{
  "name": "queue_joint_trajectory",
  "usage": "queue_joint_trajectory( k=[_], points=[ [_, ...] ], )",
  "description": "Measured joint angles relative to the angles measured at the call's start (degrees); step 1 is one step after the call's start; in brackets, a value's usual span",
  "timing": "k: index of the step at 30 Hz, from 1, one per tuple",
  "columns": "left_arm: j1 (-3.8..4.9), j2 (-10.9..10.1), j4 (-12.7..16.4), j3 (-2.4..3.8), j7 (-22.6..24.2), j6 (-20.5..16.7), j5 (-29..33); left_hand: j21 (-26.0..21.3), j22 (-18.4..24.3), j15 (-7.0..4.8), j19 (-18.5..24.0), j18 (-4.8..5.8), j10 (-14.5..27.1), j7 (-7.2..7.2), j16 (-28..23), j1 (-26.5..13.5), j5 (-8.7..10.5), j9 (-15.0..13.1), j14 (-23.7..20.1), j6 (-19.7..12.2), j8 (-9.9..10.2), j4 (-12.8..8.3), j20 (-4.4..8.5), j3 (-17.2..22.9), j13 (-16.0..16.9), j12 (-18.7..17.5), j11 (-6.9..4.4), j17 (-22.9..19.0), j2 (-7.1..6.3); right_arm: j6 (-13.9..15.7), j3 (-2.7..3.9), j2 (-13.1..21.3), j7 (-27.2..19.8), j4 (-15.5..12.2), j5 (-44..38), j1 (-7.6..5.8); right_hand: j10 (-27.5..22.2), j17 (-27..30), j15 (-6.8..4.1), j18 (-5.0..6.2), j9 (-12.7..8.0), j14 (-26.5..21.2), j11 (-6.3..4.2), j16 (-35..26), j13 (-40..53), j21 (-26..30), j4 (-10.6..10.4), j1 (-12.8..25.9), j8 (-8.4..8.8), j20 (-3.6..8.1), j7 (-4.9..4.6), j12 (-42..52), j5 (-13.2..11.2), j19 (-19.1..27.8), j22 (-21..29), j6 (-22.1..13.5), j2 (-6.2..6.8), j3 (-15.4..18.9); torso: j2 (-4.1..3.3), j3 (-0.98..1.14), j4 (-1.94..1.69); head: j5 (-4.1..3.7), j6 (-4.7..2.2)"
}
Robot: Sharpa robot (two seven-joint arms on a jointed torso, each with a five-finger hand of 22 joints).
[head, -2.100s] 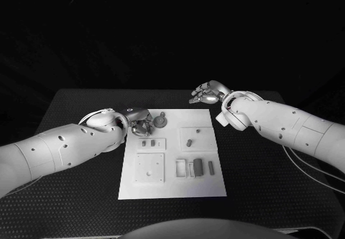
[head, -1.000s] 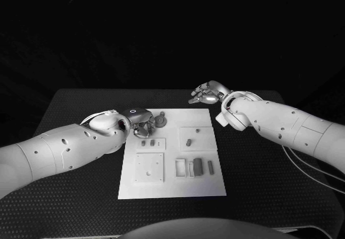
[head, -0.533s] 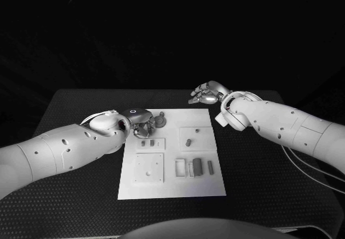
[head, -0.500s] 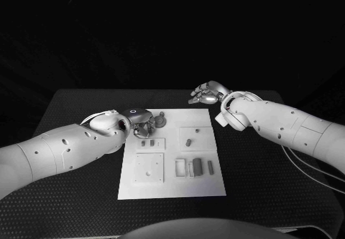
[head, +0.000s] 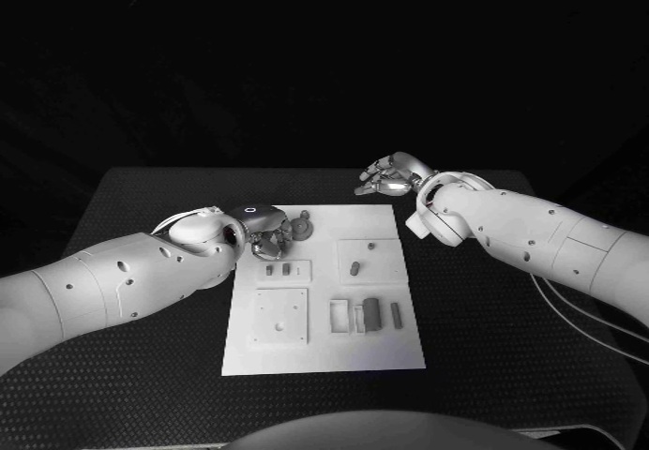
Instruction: Assemble the parts on the task board
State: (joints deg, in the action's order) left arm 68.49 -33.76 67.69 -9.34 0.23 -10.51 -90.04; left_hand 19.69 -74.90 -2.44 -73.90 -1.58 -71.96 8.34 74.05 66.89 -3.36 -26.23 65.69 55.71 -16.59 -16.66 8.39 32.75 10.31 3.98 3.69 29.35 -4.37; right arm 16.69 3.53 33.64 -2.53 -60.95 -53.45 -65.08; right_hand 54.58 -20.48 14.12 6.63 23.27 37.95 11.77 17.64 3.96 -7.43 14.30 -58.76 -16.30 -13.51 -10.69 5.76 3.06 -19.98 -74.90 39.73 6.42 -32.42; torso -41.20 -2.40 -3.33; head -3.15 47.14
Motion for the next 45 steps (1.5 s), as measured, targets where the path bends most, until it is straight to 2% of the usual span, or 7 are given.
queue_joint_trajectory(
  k=[5, 12, 27, 32, 35, 41, 45],
  points=[
    [-0.12, 0.0, 0.0, -0.10, 0.0, -0.2, 0.2, 0.0, 0.0, 0.41, 0.3, 0.01, 1.2, 0.54, 0.0, 0.7, 0.05, 0.3, -0.4, -1.1, 0.3, 0.0, -0.30, -0.8, -0.4, 0.0, 1.08, 0.1, -1.24, 0.0, 0.00, 0.0, 0.0, 0.0, 0.0, 0.00, 0.0, 0.0, 0.00, 0.00, 0.0, 0.0, 0.00, 0.0, 0.0, 0.0, 0.0, 0.0, 0.00, 0.00, 0.00, 0.0, 0.0, 0.0, 0.0, 0.0, 0.00, 0.0, 0.00, -0.01, 0.02, -0.01, 0.04],
    [-0.27, -0.1, -0.1, -0.19, 0.0, -0.4, 0.4, 0.0, 0.0, 0.62, 0.4, 0.01, 2.5, 0.22, 0.2, 1.0, 0.05, 0.5, -0.6, -1.8, 0.6, 0.0, -0.63, -1.4, -0.6, -0.1, 1.42, 0.0, -1.59, 0.0, 0.00, 0.0, 0.0, 0.0, 0.0, 0.00, 0.0, 0.0, 0.00, 0.00, 0.0, 0.0, 0.00, 0.0, 0.0, 0.0, 0.0, 0.0, 0.00, 0.20, 0.00, -0.2, 0.0, -0.2, 0.0, 0.0, 0.00, 0.0, -0.01, -0.02, 0.05, 0.01, 0.05],
    [-0.45, -0.4, 0.2, -0.30, 0.3, -1.6, 1.0, -0.1, 0.0, 0.93, 0.1, -0.05, 3.7, 0.53, 0.5, 1.9, 0.05, 0.6, -0.7, -2.3, 0.6, 0.0, -0.94, -1.4, -0.7, -0.1, 1.41, 0.0, -2.49, 0.0, 0.00, -0.1, 0.0, 0.1, 0.0, 0.01, 0.0, 0.0, 0.00, 0.00, 0.0, 0.0, 0.00, 0.0, 0.0, 0.0, 0.0, 0.0, 0.00, 0.20, 0.00, -0.2, 0.0, -0.2, 0.0, 0.0, 0.00, 0.0, -0.01, -0.07, 0.03, -0.03, 0.06],
    [-0.53, -0.6, 0.3, -0.33, 0.4, -2.2, 1.3, -0.1, 0.0, 1.42, 0.2, -0.23, 4.9, -0.04, 0.5, 2.3, 0.05, 0.9, -0.8, -3.1, 1.0, 0.0, -1.45, -1.4, -1.0, -0.2, 0.82, 0.0, -2.88, 0.0, 0.00, -0.1, 0.0, 0.1, 0.0, 0.01, 0.0, 0.0, 0.00, 0.00, 0.0, 0.0, 0.00, 0.0, 0.0, 0.0, 0.0, 0.0, 0.00, 0.20, 0.00, -0.2, 0.0, -0.2, 0.0, 0.0, 0.00, 0.0, -0.01, -0.07, 0.04, -0.03, 0.02],
    [-0.54, -0.9, 0.5, -0.33, 0.5, -2.7, 1.7, -0.1, 0.0, 2.07, 0.1, -1.05, 7.2, -0.21, 0.5, 2.4, -0.02, 1.0, -0.8, -3.9, 1.1, 0.2, -1.97, -1.6, -1.5, -0.3, 1.58, 0.0, -3.42, 0.0, 0.00, -0.1, 0.0, 0.1, 0.0, 0.02, 0.0, 0.0, 0.00, 0.00, 0.0, 0.0, 0.00, 0.0, 0.0, 0.0, 0.0, 0.0, 0.00, 0.20, 0.00, -0.2, 0.0, -0.2, 0.0, 0.0, 0.00, 0.0, -0.01, -0.05, 0.04, -0.03, -0.01],
    [-0.55, -1.2, 0.4, -0.28, 0.9, -3.9, 2.5, -0.1, 0.0, 3.38, 0.0, -1.57, 11.6, -0.46, 1.2, 2.1, -0.15, 1.3, -0.9, -6.6, 2.0, 0.2, -3.30, -2.0, -2.6, -0.3, 2.94, 0.0, -5.01, 0.0, 0.00, -0.2, 0.0, 0.1, 0.0, 0.02, 0.0, 0.0, 0.00, 0.00, 0.0, 0.0, 0.00, 0.0, 0.0, 0.0, 0.0, 0.0, 0.00, 0.20, 0.00, -0.2, 0.0, -0.2, 0.0, 0.0, 0.00, 0.0, -0.01, -0.02, 0.06, 0.08, -0.09],
    [-0.55, -1.4, 0.5, -0.27, 1.0, -4.0, 2.8, -0.1, 0.0, 3.87, 0.0, -1.61, 13.1, -0.67, 1.4, 1.7, -0.15, 1.3, -1.0, -7.3, 2.0, 0.2, -3.71, -2.3, -3.1, -0.3, 3.29, 0.1, -5.48, 0.0, 0.00, -0.2, 0.0, 0.2, 0.0, 0.02, 0.2, 0.0, 0.00, 0.00, 0.0, 0.0, 0.21, 0.0, 0.0, 0.2, 0.0, 0.0, 0.00, 0.20, 0.00, -0.2, 0.0, -0.2, 0.0, 0.0, 0.00, 0.0, -0.01, -0.02, 0.06, 0.04, -0.10]
  ],
)
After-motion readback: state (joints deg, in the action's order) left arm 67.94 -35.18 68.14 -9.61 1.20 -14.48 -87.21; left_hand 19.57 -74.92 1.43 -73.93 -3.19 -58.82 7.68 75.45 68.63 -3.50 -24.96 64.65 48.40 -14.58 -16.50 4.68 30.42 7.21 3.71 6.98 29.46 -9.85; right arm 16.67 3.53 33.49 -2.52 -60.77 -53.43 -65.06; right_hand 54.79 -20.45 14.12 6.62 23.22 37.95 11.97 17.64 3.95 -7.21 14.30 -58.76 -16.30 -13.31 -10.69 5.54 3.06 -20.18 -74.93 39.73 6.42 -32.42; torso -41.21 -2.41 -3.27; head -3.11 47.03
